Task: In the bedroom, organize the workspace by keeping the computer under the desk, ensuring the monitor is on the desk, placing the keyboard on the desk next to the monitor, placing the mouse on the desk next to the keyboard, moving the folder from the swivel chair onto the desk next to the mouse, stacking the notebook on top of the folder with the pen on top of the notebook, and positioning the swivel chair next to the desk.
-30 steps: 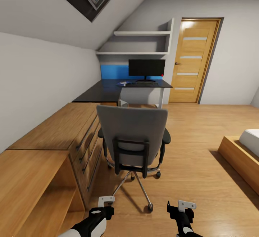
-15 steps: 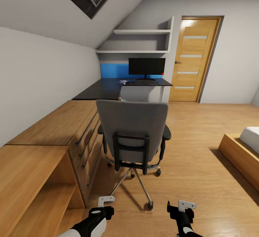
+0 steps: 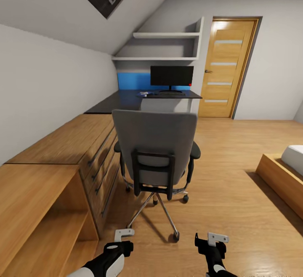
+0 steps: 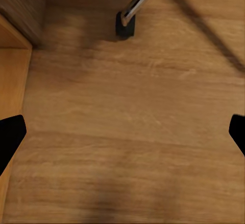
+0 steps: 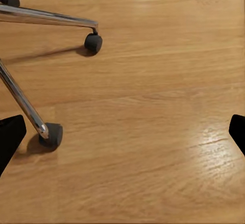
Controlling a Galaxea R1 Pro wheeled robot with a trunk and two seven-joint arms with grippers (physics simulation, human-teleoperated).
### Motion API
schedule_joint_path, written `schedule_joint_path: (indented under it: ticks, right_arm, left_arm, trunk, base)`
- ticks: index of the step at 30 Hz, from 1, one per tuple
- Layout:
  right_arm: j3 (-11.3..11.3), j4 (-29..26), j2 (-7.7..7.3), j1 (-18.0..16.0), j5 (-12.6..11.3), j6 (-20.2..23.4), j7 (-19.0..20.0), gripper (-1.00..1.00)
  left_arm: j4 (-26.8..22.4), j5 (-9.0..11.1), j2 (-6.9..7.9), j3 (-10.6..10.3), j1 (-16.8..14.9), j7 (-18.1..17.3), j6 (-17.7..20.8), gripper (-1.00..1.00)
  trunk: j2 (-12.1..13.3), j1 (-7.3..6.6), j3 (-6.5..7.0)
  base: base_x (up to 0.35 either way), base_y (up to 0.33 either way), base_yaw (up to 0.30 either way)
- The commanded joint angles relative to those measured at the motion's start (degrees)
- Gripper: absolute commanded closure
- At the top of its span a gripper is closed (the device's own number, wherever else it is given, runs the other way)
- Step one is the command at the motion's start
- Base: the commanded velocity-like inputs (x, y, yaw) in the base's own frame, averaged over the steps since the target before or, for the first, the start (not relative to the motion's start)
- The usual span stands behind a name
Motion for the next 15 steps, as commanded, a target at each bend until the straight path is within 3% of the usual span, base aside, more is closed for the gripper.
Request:
schedule_joint_path:
  ticks: [1,7,8,10,15]
  right_arm:
    - [-0.42,-0.23,0.00,-0.05,0.58,-0.32,-0.33,-1.00]
    - [-0.65,-6.62,-0.02,-0.05,0.24,0.11,-0.53,-1.00]
    - [-0.73,-14.33,0.00,-0.14,0.10,7.16,-0.57,-1.00]
    - [-0.75,-20.62,0.04,-0.23,-0.05,16.32,-0.37,-1.00]
    - [-0.80,-29.08,0.00,-0.39,-0.19,28.35,0.95,-1.00]
  left_arm:
    - [-0.32,0.28,0.05,-0.48,-0.04,0.42,0.40,-1.00]
    - [-3.44,0.23,0.13,-0.47,-0.70,0.69,2.14,-1.00]
    - [-6.20,0.23,0.44,-0.40,-3.69,0.99,7.69,-1.00]
    - [-6.89,0.27,0.66,-0.33,-6.69,1.03,10.58,-1.00]
    - [-7.20,0.34,0.77,-0.30,-10.49,1.00,12.56,-1.00]
  trunk:
    - [-0.44,0.22,-0.24]
    - [-2.85,1.53,-1.32]
    - [-3.25,1.75,-1.50]
    - [-4.05,2.19,-1.86]
    - [-6.06,3.29,-2.75]
  base:
    - [0.000,0.000,0.000]
    - [0.000,0.000,0.000]
    - [0.000,0.000,0.000]
    - [0.000,0.000,0.000]
    - [0.000,0.000,0.000]
